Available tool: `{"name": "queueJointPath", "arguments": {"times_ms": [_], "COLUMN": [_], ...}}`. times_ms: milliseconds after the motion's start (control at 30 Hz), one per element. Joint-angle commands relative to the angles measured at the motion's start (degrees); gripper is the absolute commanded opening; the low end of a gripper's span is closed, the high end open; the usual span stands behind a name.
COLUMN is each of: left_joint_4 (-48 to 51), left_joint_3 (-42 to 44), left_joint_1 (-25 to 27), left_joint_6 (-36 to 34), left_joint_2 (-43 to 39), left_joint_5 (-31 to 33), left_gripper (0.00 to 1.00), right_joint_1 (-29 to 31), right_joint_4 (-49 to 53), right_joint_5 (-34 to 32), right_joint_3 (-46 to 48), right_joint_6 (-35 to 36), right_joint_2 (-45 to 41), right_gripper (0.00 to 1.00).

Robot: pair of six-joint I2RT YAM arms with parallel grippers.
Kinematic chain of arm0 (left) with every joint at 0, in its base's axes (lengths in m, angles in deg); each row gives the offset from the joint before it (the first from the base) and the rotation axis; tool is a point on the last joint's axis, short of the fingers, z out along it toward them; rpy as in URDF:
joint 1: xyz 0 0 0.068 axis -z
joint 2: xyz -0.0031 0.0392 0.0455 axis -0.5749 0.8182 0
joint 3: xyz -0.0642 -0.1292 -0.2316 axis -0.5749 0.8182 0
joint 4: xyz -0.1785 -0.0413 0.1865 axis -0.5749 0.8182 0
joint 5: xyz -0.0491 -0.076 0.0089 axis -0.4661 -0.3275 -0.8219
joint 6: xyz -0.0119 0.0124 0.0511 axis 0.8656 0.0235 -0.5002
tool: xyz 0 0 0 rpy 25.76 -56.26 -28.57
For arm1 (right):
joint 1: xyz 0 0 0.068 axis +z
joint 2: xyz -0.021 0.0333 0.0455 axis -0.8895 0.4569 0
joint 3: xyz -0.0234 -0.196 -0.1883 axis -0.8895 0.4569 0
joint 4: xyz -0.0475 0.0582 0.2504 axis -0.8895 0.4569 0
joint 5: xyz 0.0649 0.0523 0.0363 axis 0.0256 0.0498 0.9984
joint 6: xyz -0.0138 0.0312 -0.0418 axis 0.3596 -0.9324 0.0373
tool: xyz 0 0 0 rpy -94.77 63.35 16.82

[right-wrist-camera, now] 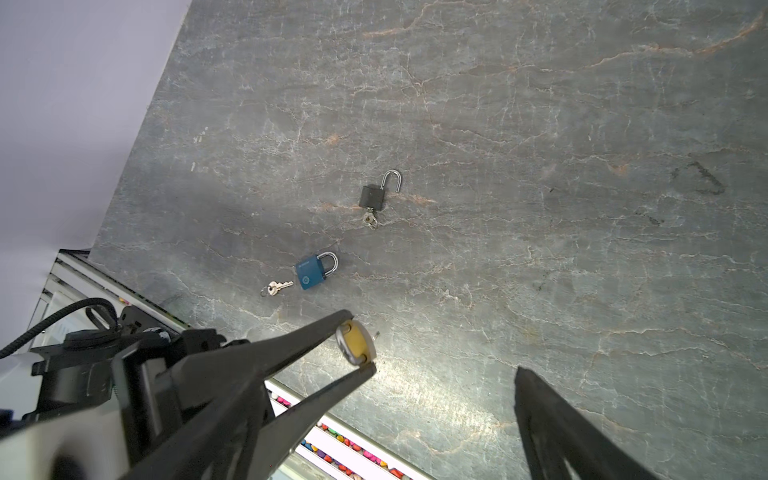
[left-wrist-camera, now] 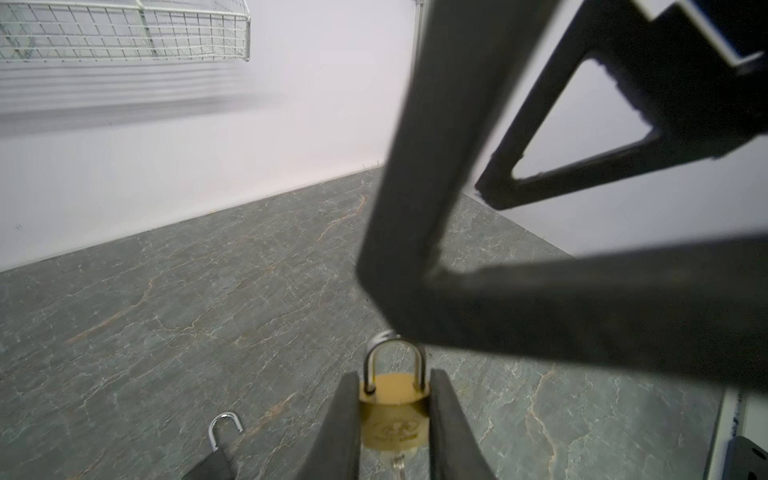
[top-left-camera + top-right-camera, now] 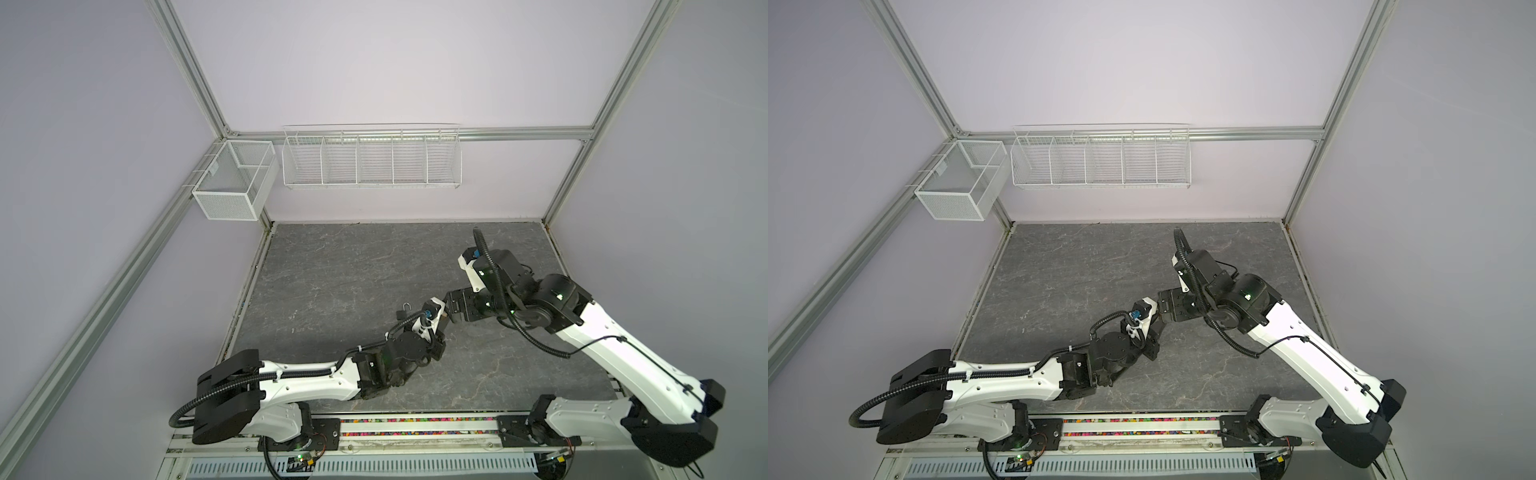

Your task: Unlock with the key

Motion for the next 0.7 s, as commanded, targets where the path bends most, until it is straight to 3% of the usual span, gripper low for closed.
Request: {"name": "queueJointPath", "arguments": {"times_ms": [0,667], "left_joint_4": [-4.9,-4.6], "left_joint_3": [0.4,0.3], "left_joint_1": [0.3,0.8], "left_joint_6": [-2.4,-2.8], "left_joint_2": [0.3,0.7], "left_joint_5": [1.1,2.7], "left_gripper": [0.0,0.0], "right_joint_1": [0.0,0.0], "right_joint_4": [2.0,4.3], "right_joint_5": [-1.2,-10.6], "right_joint_3": [-1.3,-3.9], "right_joint_6": [-0.5,-0.3], "right_joint_2": [1.0,7.8], "right_gripper": [0.94,0.94]}}
